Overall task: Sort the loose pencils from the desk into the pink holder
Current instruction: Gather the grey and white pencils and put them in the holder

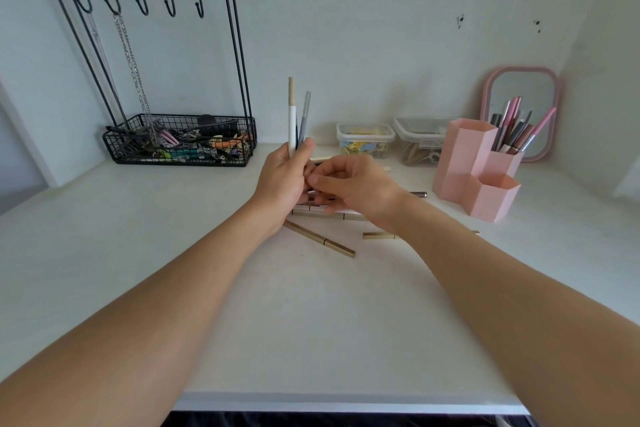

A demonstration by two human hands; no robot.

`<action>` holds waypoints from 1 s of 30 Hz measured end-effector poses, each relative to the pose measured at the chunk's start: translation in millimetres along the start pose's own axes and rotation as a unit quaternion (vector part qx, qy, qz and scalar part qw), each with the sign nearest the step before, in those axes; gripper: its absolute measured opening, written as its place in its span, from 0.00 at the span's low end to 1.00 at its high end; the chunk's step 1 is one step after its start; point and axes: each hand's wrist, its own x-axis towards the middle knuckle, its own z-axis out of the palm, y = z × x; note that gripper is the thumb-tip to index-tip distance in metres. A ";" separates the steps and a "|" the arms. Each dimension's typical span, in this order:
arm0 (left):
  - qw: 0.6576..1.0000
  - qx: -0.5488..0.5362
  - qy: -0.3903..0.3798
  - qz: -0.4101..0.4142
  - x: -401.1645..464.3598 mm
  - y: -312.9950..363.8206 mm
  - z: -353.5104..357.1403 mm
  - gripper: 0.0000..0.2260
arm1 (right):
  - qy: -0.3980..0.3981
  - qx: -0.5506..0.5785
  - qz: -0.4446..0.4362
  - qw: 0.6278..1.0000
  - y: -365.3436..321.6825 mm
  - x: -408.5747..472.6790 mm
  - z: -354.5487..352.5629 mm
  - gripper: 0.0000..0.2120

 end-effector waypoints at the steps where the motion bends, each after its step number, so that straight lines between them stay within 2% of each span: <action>1: 1.000 -0.012 -0.002 -0.008 0.0 1.3 -0.7 0.15 | 0.049 -0.082 -0.016 0.995 -0.9 3.1 -9.4 0.04; 3: 0.999 -0.033 0.007 -0.016 0.4 2.5 -2.8 0.14 | 0.128 -0.246 -0.062 0.959 -4.9 7.4 -32.6 0.02; 5: 0.998 -0.057 0.019 -0.029 1.6 2.7 -5.6 0.15 | 0.139 -0.352 -0.061 0.924 -6.9 7.6 -56.5 0.03; 9: 0.995 -0.083 0.024 -0.056 2.0 3.9 -8.3 0.17 | 0.065 -0.491 0.029 0.868 0.4 3.0 -79.7 0.07; 14: 0.996 -0.058 0.020 -0.066 -0.2 6.3 -9.0 0.19 | 0.009 -0.571 0.046 0.820 4.0 -3.0 -79.8 0.11; 20: 0.997 -0.044 0.016 -0.068 -1.5 6.2 -7.8 0.18 | 0.024 -0.544 0.059 0.837 7.5 -0.1 -81.0 0.11; 23: 0.996 -0.044 0.032 -0.066 0.0 5.2 -8.4 0.18 | 0.016 -0.511 0.061 0.857 2.8 -0.4 -81.0 0.10; 27: 0.995 -0.051 0.046 -0.066 1.4 5.1 -8.4 0.17 | 0.019 -0.412 0.050 0.909 -5.7 -0.7 -79.8 0.04; 30: 0.996 -0.061 0.026 -0.060 0.3 6.3 -6.9 0.16 | 0.044 -0.248 0.029 0.967 -8.6 -2.3 -70.9 0.04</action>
